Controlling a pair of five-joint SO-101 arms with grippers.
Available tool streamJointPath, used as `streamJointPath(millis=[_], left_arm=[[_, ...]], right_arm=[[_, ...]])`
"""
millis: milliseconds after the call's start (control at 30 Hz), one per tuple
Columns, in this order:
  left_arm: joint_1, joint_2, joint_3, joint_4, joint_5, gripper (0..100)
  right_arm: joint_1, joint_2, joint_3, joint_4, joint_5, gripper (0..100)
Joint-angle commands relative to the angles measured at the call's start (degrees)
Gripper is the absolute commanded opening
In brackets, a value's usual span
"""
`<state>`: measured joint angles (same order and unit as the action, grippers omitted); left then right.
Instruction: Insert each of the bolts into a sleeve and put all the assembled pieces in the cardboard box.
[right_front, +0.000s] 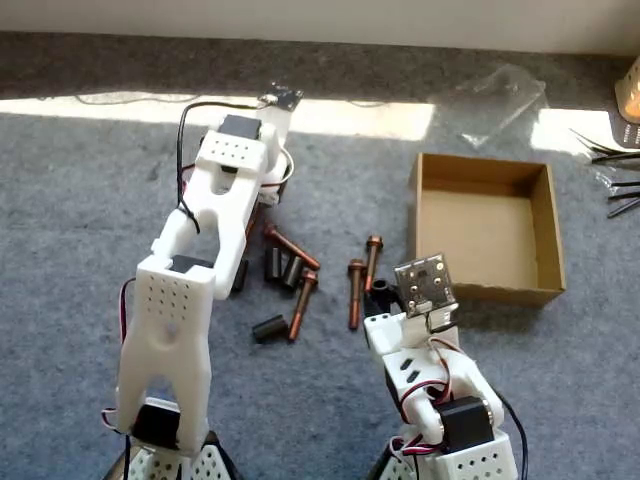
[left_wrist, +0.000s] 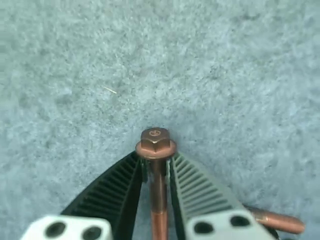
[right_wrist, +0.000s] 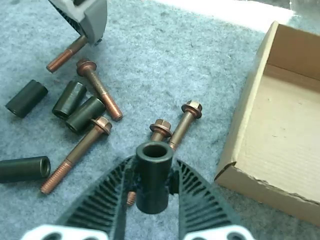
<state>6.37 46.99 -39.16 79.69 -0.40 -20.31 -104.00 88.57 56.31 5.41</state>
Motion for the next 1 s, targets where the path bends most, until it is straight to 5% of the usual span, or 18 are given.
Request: streamJointPath(millis=[0,467,700,967], left_arm=[[-0.31,-1.19,-8.92,6.24,0.09,0],[5.85,-1.27,-29.32,21.27,0.0,0],[5.93,-3.03,-29.14,21.45,-1.93,0],[5.85,-17.01,-15.43,21.19,-3.69,0]], right_arm=[[0.66,-0.4,-0.75,-1.98,0.62,0.4],[0.4,-0.4,-0.57,-2.77,0.62,0.4],[0.31,-0.4,7.96,-15.69,0.62,0.4],[-3.38,-0.4,9.45,-17.63,0.26,0.4]])
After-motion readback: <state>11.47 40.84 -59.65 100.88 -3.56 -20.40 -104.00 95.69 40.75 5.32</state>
